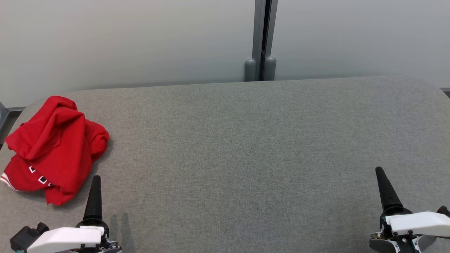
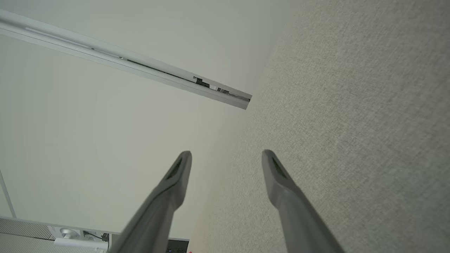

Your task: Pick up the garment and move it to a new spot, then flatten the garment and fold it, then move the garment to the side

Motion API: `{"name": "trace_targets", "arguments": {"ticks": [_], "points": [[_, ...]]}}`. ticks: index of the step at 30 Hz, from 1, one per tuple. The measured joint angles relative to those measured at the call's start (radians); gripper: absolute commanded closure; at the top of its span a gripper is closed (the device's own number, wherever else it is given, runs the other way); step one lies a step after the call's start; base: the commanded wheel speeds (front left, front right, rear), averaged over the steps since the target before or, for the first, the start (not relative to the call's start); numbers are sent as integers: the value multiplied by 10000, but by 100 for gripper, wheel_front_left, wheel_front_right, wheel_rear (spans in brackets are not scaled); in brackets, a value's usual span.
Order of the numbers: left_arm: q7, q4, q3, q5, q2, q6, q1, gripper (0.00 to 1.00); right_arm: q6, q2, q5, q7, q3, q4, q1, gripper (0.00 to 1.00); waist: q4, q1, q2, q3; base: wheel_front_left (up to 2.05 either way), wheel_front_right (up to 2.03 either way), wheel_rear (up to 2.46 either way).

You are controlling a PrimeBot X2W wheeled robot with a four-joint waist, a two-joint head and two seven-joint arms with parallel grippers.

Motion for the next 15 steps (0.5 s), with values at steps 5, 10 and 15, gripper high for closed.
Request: {"name": "trace_targets", "arguments": {"ticks": [5, 10, 15], "points": [[-209, 23, -19, 740, 8, 0, -1, 0, 0, -2, -895, -184, 71, 8, -5, 0, -3, 0, 0, 14, 0, 0, 0], [-389, 36, -90, 1580, 19, 0, -1, 0, 0, -4, -1804, -378, 161, 0, -27, 0, -5, 0, 0, 23, 0, 0, 0], [-566, 82, -132, 2556, 36, -2, -1, 0, 0, -4, -2715, -552, 194, 0, -29, 0, -11, 0, 0, 30, 0, 0, 0]]}}
